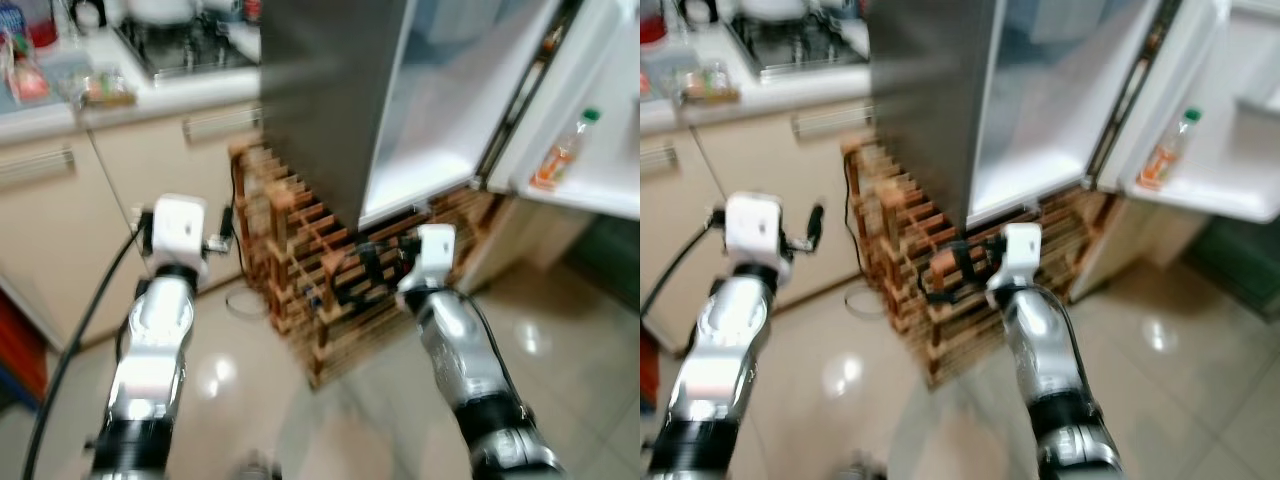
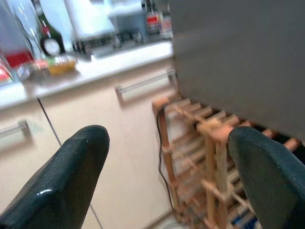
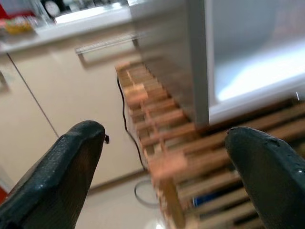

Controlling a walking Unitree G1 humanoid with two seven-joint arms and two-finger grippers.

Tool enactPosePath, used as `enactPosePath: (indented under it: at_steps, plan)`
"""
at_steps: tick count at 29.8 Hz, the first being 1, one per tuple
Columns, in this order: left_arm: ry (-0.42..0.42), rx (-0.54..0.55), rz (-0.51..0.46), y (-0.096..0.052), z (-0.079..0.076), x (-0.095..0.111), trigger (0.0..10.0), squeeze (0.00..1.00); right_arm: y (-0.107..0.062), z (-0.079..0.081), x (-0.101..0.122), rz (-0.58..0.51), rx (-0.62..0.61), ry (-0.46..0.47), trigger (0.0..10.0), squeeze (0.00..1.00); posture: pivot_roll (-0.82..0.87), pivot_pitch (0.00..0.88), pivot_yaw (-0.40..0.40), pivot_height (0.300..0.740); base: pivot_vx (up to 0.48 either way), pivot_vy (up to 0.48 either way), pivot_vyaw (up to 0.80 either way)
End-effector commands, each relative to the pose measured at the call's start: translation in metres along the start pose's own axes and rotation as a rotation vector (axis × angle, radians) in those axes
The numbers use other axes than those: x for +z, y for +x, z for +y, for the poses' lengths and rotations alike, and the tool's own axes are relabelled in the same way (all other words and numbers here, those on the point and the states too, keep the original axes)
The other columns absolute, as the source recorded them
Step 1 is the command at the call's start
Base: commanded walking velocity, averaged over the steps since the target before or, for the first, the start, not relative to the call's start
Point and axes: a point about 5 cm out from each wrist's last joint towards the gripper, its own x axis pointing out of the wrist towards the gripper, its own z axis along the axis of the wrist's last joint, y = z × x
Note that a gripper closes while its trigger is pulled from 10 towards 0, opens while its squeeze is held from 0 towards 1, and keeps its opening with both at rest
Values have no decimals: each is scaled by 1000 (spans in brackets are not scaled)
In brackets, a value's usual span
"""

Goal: Restocking fridge

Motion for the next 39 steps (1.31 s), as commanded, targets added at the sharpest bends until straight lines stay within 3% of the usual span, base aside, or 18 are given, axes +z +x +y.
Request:
enactPosePath:
  at_steps: [1, 9, 11, 16, 19, 23, 34, 39]
  plan:
    - [-24, -18, 25, 0, -7, -1, 10000, 0, 0, -6, 9, -32, -15, -7, 10000, 0, -43, 0, -3, 740, 0, 0, 0]
    - [-52, -26, -18, -1, -15, 7, 10000, 0, 0, -2, 12, -58, 6, 5, 10000, 0, -34, 0, -6, 740, 0, 0, 0]
    - [-59, -27, -27, 1, -16, 7, 10000, 0, 2, -2, 13, -49, -14, -66, 10000, 0, -29, 0, -12, 740, 0, 0, 0]
    - [-61, -37, -31, 8, -23, 3, 10000, 0, 5, -4, 21, -86, -22, -24, 10000, 0, -29, 0, -20, 740, 0, 0, 222]
    - [-161, -22, 20, 11, -25, -4, 10000, 0, 7, -4, 21, -71, -11, -46, 10000, 0, -34, 0, -24, 740, 0, 0, 535]
    - [-215, -1, 37, 14, -25, -6, 10000, 0, 10, 1, 25, -83, 19, -59, 10000, 0, -45, 0, -24, 740, 0, 0, 483]
    - [-191, -11, 3, 21, -30, 1, 10000, 0, 13, 7, 25, -80, 59, -43, 10000, 0, -57, 0, -22, 740, 0, 281, 455]
    - [-106, -24, -38, 25, -32, 8, 10000, 0, 13, 6, 26, -80, 58, -39, 10000, 0, -63, 0, -20, 740, 0, 0, 448]
